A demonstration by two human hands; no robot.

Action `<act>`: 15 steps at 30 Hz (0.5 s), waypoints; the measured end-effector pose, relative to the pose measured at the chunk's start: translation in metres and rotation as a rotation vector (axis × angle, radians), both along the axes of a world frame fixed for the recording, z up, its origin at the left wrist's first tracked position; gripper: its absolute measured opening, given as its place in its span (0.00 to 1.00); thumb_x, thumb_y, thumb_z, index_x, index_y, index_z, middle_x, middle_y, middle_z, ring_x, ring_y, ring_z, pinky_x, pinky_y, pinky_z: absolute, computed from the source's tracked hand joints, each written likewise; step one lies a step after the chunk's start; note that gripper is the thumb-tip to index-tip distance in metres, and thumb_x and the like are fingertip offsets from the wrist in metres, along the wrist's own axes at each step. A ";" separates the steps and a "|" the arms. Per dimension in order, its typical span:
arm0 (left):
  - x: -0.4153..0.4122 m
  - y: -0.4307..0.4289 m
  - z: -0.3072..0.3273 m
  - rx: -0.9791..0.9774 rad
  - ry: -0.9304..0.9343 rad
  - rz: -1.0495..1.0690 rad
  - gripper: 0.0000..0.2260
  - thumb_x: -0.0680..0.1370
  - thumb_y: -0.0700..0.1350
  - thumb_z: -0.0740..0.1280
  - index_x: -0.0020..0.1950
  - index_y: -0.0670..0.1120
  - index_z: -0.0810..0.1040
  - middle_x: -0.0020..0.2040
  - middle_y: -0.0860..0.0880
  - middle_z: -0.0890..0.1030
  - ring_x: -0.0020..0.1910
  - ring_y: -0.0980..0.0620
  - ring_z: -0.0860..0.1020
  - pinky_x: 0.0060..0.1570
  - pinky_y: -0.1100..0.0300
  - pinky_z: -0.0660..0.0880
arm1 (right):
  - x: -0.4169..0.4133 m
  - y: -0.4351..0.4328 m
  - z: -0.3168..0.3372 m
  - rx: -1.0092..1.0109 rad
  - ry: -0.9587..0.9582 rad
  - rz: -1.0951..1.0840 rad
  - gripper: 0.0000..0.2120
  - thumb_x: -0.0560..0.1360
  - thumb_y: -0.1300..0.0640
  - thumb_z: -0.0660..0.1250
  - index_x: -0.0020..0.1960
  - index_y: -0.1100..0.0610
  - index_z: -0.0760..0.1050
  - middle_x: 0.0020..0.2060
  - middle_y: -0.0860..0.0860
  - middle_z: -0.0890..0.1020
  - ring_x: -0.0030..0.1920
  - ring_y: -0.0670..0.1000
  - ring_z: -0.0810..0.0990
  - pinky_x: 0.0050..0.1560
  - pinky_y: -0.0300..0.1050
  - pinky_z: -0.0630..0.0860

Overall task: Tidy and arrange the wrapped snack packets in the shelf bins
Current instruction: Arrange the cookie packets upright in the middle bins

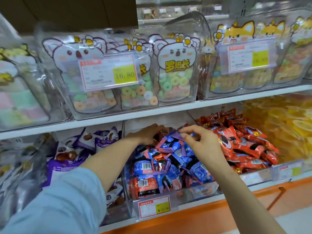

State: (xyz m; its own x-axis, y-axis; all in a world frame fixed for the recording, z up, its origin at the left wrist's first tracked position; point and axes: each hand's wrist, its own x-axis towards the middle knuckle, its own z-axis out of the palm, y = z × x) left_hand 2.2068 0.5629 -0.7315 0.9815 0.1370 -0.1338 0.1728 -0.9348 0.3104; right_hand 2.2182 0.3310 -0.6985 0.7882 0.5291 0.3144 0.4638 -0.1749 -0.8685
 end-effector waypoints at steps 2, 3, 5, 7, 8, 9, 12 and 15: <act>-0.001 0.002 0.000 0.032 -0.034 0.007 0.24 0.72 0.39 0.70 0.67 0.45 0.68 0.59 0.42 0.70 0.59 0.45 0.71 0.45 0.63 0.64 | -0.001 0.001 0.000 -0.012 -0.004 0.011 0.05 0.76 0.60 0.67 0.46 0.52 0.80 0.34 0.47 0.78 0.32 0.42 0.72 0.33 0.27 0.69; -0.003 0.005 0.001 0.048 -0.048 0.005 0.22 0.72 0.40 0.70 0.65 0.44 0.70 0.58 0.42 0.70 0.58 0.44 0.71 0.45 0.63 0.63 | -0.001 0.001 0.000 -0.017 -0.009 0.013 0.05 0.76 0.60 0.67 0.46 0.52 0.80 0.34 0.48 0.78 0.31 0.42 0.71 0.33 0.27 0.68; -0.010 0.011 0.003 0.059 -0.072 0.008 0.18 0.72 0.40 0.71 0.61 0.42 0.74 0.54 0.43 0.69 0.56 0.44 0.71 0.44 0.62 0.62 | -0.001 0.001 0.000 -0.024 -0.014 0.014 0.05 0.76 0.60 0.67 0.46 0.53 0.80 0.33 0.46 0.77 0.31 0.42 0.70 0.32 0.27 0.68; -0.017 0.013 0.007 0.046 -0.092 0.018 0.15 0.72 0.40 0.71 0.58 0.43 0.76 0.52 0.46 0.67 0.54 0.45 0.71 0.42 0.62 0.62 | -0.001 0.002 -0.001 -0.033 -0.024 0.012 0.04 0.76 0.60 0.67 0.46 0.53 0.80 0.35 0.47 0.79 0.31 0.42 0.71 0.32 0.27 0.68; -0.020 0.011 0.010 0.031 -0.104 0.020 0.14 0.72 0.40 0.71 0.57 0.44 0.76 0.52 0.47 0.67 0.53 0.46 0.71 0.42 0.62 0.62 | -0.001 0.003 -0.002 -0.037 -0.029 0.014 0.05 0.76 0.60 0.67 0.46 0.52 0.80 0.36 0.49 0.80 0.31 0.42 0.73 0.32 0.26 0.68; -0.024 0.009 0.013 0.017 -0.120 0.019 0.13 0.71 0.40 0.71 0.55 0.46 0.77 0.52 0.48 0.67 0.52 0.47 0.71 0.42 0.62 0.64 | -0.001 0.004 -0.002 -0.037 -0.030 0.021 0.05 0.76 0.60 0.67 0.46 0.52 0.80 0.39 0.51 0.81 0.33 0.42 0.75 0.33 0.26 0.69; -0.037 0.003 0.021 0.020 -0.153 0.024 0.12 0.71 0.40 0.70 0.54 0.48 0.77 0.52 0.49 0.67 0.50 0.51 0.71 0.42 0.62 0.65 | -0.002 0.007 -0.004 -0.040 -0.018 0.048 0.05 0.76 0.60 0.66 0.46 0.52 0.80 0.42 0.53 0.82 0.41 0.51 0.81 0.35 0.27 0.72; -0.057 0.003 0.029 0.021 -0.217 0.019 0.12 0.72 0.40 0.70 0.54 0.48 0.77 0.53 0.50 0.68 0.51 0.53 0.70 0.46 0.63 0.66 | -0.004 0.009 -0.005 -0.037 -0.027 0.052 0.06 0.76 0.60 0.67 0.46 0.51 0.79 0.39 0.51 0.82 0.43 0.54 0.80 0.35 0.28 0.71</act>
State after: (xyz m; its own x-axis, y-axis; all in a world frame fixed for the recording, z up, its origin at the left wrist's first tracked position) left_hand 2.1494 0.5657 -0.7020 0.9842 0.1563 0.0834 0.1217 -0.9387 0.3226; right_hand 2.2145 0.3397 -0.7039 0.7511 0.5806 0.3144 0.4961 -0.1821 -0.8490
